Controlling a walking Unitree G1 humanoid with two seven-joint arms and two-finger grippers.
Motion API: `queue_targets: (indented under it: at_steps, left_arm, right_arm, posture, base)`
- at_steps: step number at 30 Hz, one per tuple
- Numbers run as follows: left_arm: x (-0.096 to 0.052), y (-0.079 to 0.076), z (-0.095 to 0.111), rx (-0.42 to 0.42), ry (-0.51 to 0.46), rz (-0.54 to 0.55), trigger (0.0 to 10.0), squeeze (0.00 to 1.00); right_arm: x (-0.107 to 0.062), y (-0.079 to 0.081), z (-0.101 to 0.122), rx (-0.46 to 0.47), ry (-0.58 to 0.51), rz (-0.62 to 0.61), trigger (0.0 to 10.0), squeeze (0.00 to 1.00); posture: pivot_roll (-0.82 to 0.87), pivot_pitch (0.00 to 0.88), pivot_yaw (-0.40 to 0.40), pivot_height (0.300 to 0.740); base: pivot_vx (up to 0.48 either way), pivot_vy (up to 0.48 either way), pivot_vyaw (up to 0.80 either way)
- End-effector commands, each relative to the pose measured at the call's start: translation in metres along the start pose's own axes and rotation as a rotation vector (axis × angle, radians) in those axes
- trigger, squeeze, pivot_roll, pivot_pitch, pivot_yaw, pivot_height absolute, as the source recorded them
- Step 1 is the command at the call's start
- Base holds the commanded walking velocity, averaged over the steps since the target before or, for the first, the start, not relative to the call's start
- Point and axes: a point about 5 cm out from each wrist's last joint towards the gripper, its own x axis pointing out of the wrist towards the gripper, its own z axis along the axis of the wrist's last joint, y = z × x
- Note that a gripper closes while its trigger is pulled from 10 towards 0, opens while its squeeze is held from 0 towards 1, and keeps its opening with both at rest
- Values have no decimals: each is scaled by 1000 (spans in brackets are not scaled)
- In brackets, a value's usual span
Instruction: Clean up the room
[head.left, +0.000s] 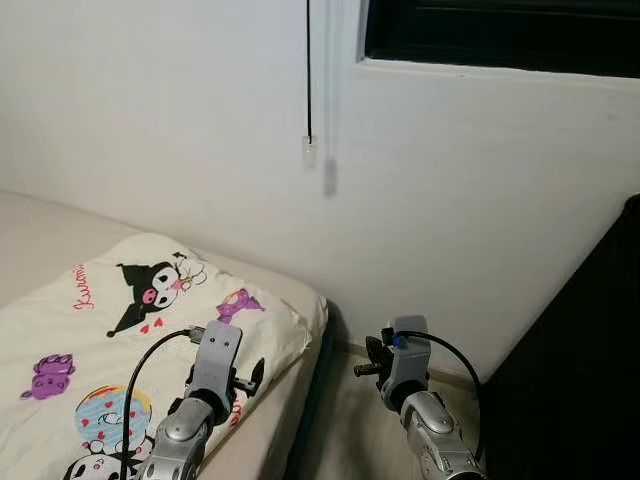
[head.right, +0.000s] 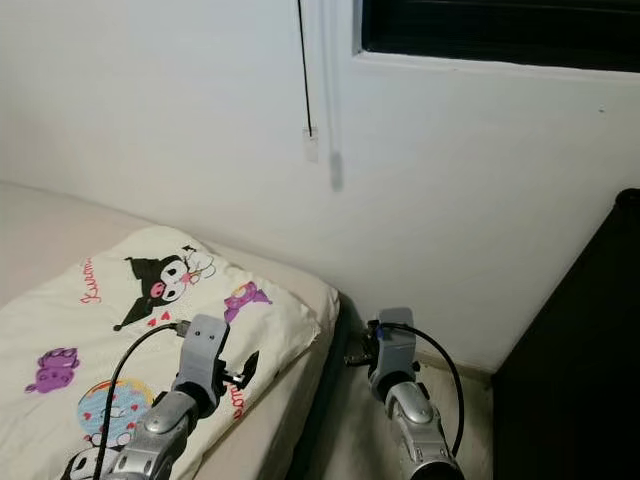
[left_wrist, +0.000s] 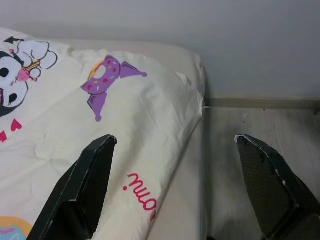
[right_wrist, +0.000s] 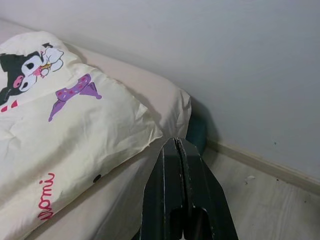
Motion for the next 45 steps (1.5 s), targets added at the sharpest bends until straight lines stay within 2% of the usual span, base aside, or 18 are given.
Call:
queue_targets:
  at_steps: [1,11,12,13,18,29,35,45]
  left_arm:
    - [-3,5,-8,-2,38,22,10000,0]
    - [-3,8,-7,-18,42,45,10000,0]
    - [-3,10,-11,-67,74,62,10000,0]
    - [-3,11,-11,-82,75,70,10000,0]
    - [-3,12,-11,-101,78,72,10000,0]
    - [-4,12,-12,-72,81,71,10000,0]
    - [-5,9,-12,-68,76,64,10000,0]
    - [-4,8,-10,-67,62,49,10000,0]
  right_arm:
    - [-2,0,-6,23,18,-9,10000,0]
    - [-2,0,-5,20,18,-3,10000,0]
    - [-2,0,-5,19,17,-1,10000,0]
    - [-2,0,-5,19,17,0,10000,0]
    - [-1,1,-5,19,17,4,10000,0]
    - [-1,1,-5,21,19,5,10000,0]
    - [-1,2,-6,-14,36,24,10000,0]
    - [-1,3,-6,-16,34,23,10000,0]
  posture:
    - [-33,107,21,740]
    - [-33,103,16,740]
    - [-33,105,15,740]
    - [-32,107,15,740]
    - [-31,110,14,740]
    - [-32,118,15,740]
    - [-31,118,16,740]
    - [-31,121,18,740]
  base:
    - [0,-424,0]
    - [0,-426,0]
    - [0,0,0]
    - [0,244,0]
    - [0,433,0]
    - [0,80,0]
    - [0,0,0]
    - [0,0,800]
